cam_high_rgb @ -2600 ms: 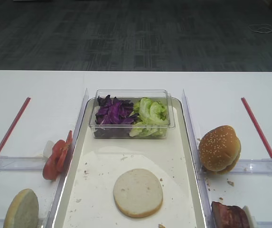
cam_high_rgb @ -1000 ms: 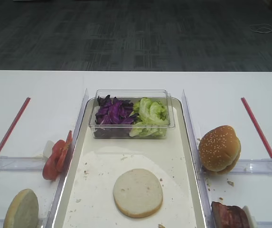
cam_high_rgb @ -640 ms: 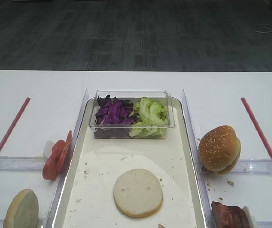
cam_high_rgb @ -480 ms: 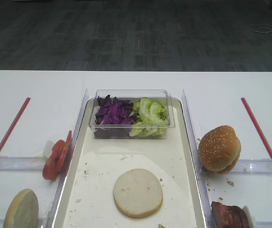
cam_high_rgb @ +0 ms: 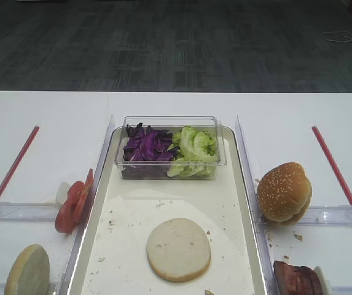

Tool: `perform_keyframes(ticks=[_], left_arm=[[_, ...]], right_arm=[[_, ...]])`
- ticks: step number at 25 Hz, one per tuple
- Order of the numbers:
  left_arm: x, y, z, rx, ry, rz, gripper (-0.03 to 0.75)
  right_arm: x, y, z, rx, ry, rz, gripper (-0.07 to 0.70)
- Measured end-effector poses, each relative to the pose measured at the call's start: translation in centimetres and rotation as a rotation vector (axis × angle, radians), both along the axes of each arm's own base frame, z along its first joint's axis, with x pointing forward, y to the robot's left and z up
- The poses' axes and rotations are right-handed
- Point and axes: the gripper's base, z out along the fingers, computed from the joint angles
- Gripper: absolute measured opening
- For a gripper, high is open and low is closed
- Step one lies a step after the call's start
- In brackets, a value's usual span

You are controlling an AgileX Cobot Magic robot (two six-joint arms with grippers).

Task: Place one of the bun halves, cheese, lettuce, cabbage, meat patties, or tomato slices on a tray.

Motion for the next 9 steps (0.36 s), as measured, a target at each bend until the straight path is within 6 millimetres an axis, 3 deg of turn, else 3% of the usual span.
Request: perform_keyframes(ticks=[9], left_arm=[[0.00,0.00,0.00,0.000,0.000,0.000,0.413]], right_arm=[[0.00,0.00,0.00,0.000,0.000,0.000,0.531]])
